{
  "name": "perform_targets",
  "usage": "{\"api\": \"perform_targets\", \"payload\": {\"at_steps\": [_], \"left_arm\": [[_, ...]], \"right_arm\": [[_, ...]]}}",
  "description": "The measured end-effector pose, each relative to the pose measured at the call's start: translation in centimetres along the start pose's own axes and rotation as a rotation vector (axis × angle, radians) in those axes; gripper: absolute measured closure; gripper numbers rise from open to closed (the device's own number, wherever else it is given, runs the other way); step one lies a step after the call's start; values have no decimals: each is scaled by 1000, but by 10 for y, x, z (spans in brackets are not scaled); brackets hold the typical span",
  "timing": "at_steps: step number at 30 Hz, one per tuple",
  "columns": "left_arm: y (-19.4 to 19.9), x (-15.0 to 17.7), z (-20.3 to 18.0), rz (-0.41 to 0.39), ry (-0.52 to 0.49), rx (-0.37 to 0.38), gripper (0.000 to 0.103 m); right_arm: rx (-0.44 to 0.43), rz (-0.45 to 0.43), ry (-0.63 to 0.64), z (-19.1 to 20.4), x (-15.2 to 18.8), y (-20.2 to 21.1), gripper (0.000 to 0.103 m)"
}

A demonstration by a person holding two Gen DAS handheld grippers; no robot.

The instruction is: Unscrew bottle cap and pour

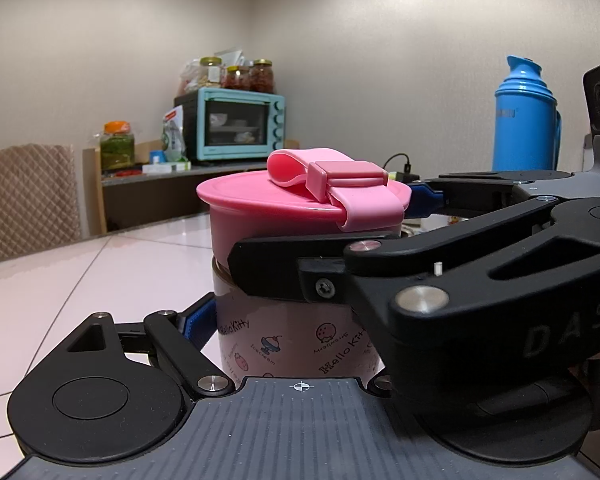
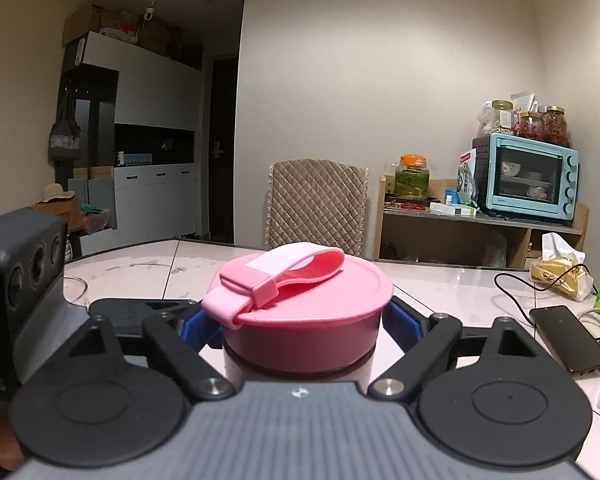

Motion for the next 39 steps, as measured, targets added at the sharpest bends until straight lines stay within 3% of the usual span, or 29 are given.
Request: {"api": "perform_targets", "payload": {"at_steps": [4, 9, 21, 25, 28, 31, 34, 36, 39], "left_arm": [[0, 0, 0, 0, -1, -1, 13], [-1, 0, -2, 1, -1, -1, 14], [1, 0, 3, 0, -1, -2, 14], [1, 0, 4, 0, 0, -1, 14], [1, 0, 5, 0, 1, -1, 14], [1, 0, 6, 0, 2, 0, 14], [2, 0, 13, 0, 3, 0, 14], [1, -1, 11, 1, 1, -1, 14], [1, 0, 12, 1, 1, -1, 14]], "right_arm": [[-2, -5, -1, 1, 0, 0, 18], [-88, -9, 25, -10, 2, 1, 18], [-666, -5, 124, -87, -6, -22, 18], [-776, 7, 133, -96, -13, -29, 18], [-772, 23, 142, -95, -18, -28, 17], [-683, 21, 141, -86, -21, -16, 2], [-613, 30, 143, -82, -20, -10, 2], [-480, 47, 144, -69, -20, -1, 2], [-397, 33, 112, -60, -23, 8, 2]]}}
Point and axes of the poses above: each gripper's, at about its wrist camera, not at the fingertips, and y roughly against the way its jaws point, z to its left, x to its underside, the point moved 2 cm from there along -y, roughly the way its jaws point, and after that the axes turned 5 degrees about -z, right-handed, at the moved point
